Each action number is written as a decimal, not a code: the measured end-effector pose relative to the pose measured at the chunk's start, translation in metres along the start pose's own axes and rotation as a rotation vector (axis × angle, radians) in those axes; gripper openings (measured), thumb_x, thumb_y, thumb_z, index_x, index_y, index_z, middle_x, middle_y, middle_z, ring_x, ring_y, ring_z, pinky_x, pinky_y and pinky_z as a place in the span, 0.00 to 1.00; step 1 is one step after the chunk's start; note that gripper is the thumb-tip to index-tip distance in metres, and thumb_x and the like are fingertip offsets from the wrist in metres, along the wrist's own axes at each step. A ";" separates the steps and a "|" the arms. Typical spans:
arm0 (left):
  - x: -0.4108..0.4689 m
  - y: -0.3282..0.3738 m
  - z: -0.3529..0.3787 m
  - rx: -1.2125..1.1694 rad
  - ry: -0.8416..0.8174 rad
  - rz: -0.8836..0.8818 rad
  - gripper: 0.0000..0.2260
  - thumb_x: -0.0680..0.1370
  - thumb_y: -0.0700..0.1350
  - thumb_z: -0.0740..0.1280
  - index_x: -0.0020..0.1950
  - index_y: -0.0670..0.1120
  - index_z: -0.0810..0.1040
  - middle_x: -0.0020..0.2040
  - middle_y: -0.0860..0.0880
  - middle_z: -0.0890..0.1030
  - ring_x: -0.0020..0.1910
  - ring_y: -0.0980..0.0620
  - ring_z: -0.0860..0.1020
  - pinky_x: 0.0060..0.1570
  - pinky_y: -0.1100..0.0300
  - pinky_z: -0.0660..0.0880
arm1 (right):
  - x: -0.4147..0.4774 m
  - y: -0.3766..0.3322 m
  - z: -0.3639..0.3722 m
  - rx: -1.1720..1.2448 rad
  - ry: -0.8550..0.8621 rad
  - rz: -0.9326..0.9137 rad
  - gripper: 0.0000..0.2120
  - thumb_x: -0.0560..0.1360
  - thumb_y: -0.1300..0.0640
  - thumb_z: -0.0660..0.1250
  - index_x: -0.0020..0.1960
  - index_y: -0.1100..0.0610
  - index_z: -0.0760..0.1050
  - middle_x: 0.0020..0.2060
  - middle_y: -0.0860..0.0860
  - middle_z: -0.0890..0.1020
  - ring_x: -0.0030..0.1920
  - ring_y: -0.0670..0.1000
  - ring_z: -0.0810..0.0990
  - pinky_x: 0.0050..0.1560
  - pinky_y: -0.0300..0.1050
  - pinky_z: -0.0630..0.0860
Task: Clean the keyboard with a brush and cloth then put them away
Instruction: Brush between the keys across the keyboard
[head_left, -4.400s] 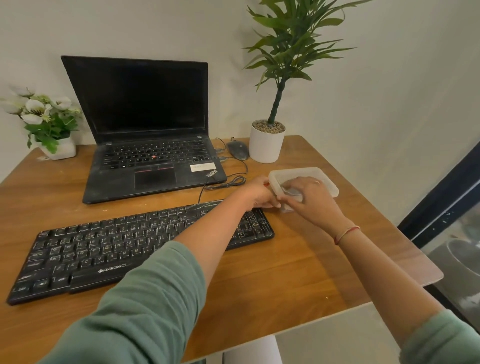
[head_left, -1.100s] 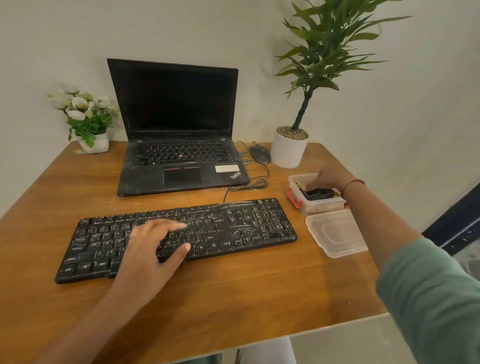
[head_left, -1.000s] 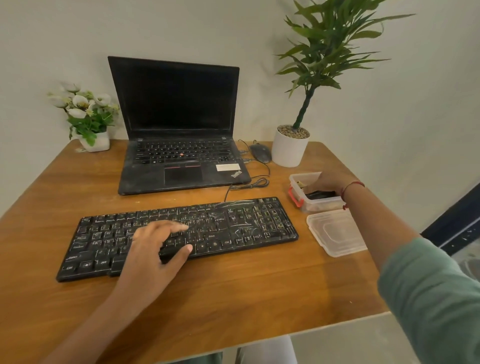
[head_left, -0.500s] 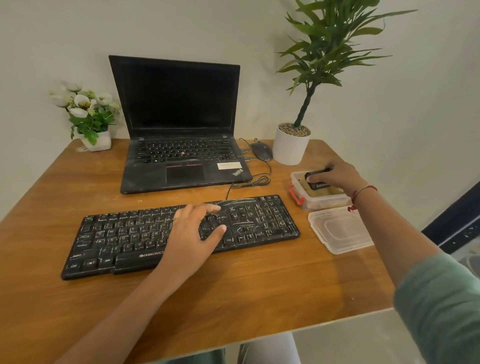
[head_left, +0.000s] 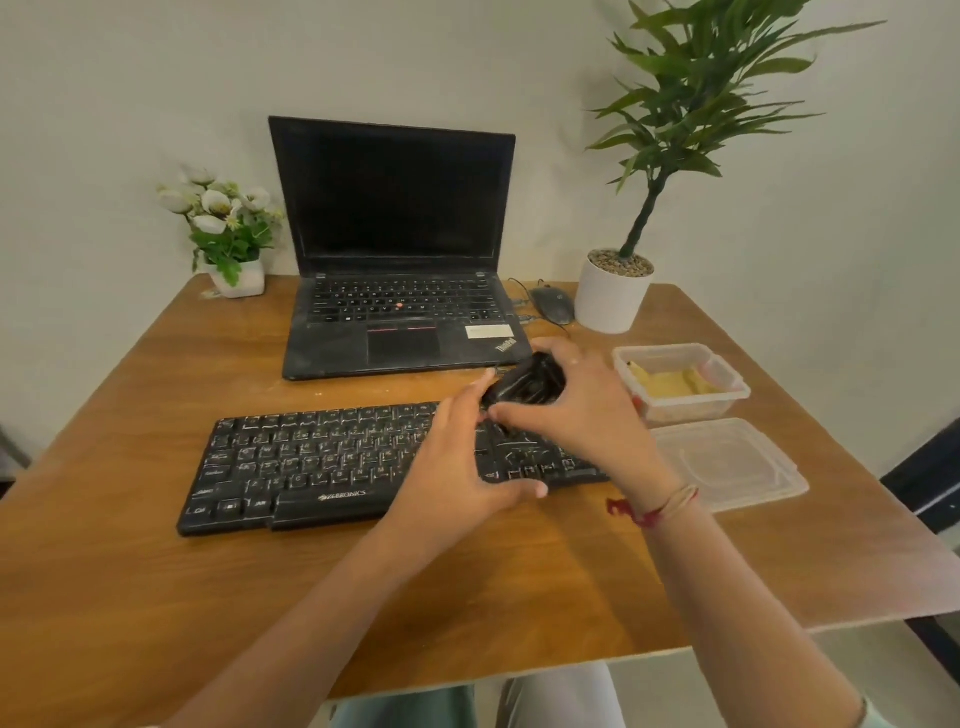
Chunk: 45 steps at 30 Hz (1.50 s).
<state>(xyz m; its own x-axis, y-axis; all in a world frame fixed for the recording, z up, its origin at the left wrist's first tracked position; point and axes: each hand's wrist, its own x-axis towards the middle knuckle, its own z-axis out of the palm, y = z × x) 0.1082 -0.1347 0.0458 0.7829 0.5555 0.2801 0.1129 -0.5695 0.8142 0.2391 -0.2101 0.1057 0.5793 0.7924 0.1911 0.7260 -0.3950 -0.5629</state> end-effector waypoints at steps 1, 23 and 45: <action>0.000 -0.001 0.000 0.011 0.032 0.007 0.49 0.61 0.62 0.76 0.75 0.55 0.54 0.66 0.59 0.62 0.64 0.60 0.66 0.62 0.61 0.66 | -0.002 -0.007 0.008 -0.033 0.012 -0.017 0.39 0.60 0.35 0.70 0.67 0.47 0.66 0.58 0.50 0.74 0.58 0.51 0.72 0.62 0.49 0.70; 0.004 -0.017 -0.011 0.123 0.548 0.029 0.26 0.63 0.61 0.70 0.60 0.55 0.78 0.50 0.64 0.75 0.54 0.64 0.66 0.60 0.50 0.61 | -0.012 -0.024 0.043 1.123 -0.040 0.335 0.08 0.77 0.55 0.66 0.55 0.55 0.76 0.43 0.53 0.84 0.39 0.49 0.80 0.33 0.38 0.77; 0.008 -0.025 -0.010 0.185 0.570 0.059 0.27 0.64 0.62 0.67 0.60 0.53 0.78 0.49 0.61 0.78 0.55 0.60 0.69 0.56 0.55 0.60 | -0.006 -0.024 0.068 1.321 -0.169 0.371 0.10 0.73 0.67 0.67 0.54 0.61 0.77 0.42 0.54 0.84 0.42 0.51 0.82 0.41 0.43 0.80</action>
<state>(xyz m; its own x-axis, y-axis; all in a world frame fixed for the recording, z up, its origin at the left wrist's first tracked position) 0.1060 -0.1103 0.0329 0.3455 0.7279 0.5922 0.2240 -0.6768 0.7012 0.1932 -0.1736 0.0635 0.5387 0.8228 -0.1812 -0.4010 0.0612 -0.9140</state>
